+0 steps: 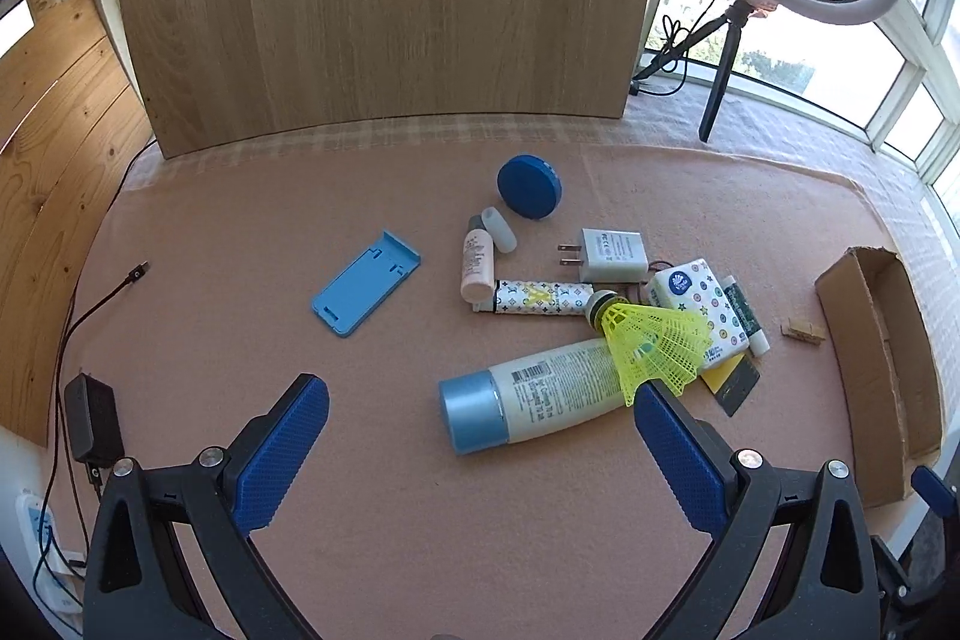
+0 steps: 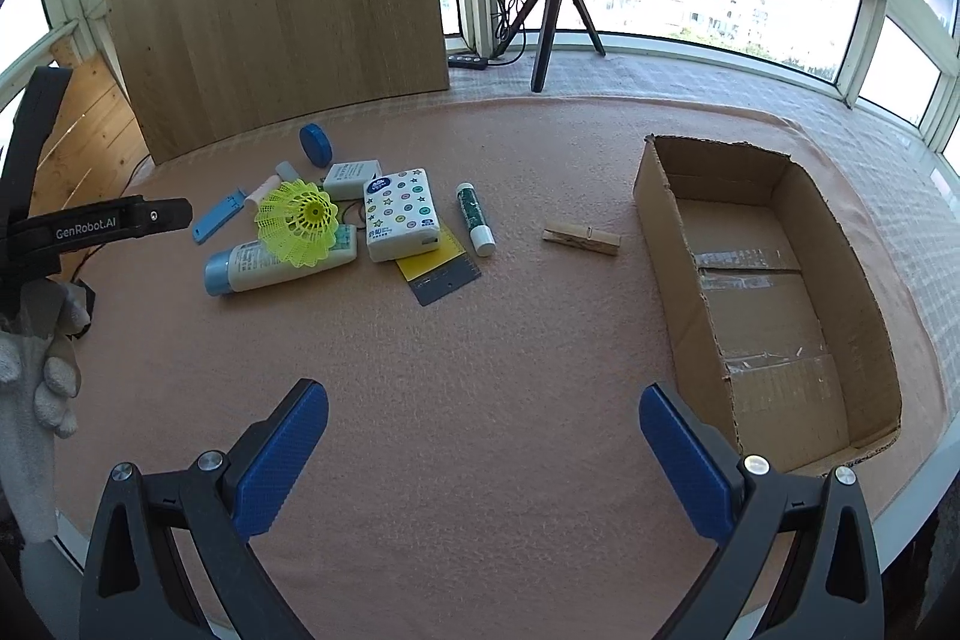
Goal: Organize objects
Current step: 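Reach the left tool to the yellow shuttlecock and close on it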
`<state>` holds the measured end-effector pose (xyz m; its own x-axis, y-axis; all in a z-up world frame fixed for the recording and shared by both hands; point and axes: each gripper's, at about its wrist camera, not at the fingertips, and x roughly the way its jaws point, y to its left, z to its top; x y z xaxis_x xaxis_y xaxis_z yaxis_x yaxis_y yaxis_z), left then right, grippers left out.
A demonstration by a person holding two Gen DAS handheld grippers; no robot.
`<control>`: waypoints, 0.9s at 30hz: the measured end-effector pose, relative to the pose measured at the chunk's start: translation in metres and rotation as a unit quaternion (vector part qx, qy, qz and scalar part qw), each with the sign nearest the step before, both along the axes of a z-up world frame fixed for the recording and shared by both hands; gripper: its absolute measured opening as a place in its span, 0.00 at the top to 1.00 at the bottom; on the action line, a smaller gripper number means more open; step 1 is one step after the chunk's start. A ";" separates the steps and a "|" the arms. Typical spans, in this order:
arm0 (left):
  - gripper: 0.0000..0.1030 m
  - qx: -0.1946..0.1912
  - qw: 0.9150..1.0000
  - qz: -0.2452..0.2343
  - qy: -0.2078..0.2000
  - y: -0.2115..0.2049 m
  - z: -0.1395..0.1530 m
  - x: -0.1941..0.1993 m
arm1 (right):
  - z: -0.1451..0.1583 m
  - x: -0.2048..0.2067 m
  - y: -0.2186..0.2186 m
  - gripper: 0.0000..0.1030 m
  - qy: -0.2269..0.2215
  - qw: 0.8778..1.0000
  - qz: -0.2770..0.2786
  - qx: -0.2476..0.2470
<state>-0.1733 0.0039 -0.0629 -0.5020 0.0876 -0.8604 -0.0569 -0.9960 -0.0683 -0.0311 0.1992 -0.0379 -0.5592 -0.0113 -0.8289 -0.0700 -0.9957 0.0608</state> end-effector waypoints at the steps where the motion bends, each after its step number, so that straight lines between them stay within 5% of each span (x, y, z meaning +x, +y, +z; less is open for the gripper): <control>1: 0.00 0.004 1.000 -0.001 -0.010 0.002 -0.003 -0.012 | -0.002 0.001 0.002 0.00 -0.002 1.000 -0.002 0.000; 9: 0.12 0.044 0.997 -0.010 -0.069 0.031 -0.029 -0.079 | -0.010 0.008 0.024 0.00 -0.011 1.000 -0.028 0.002; 16: 0.47 0.066 0.989 -0.012 -0.128 0.047 -0.065 -0.104 | -0.016 0.015 0.046 0.00 -0.020 0.998 -0.057 -0.002; 27: 0.52 0.112 0.981 -0.029 -0.158 0.054 -0.085 -0.092 | -0.018 0.015 0.048 0.00 -0.020 0.998 -0.057 -0.001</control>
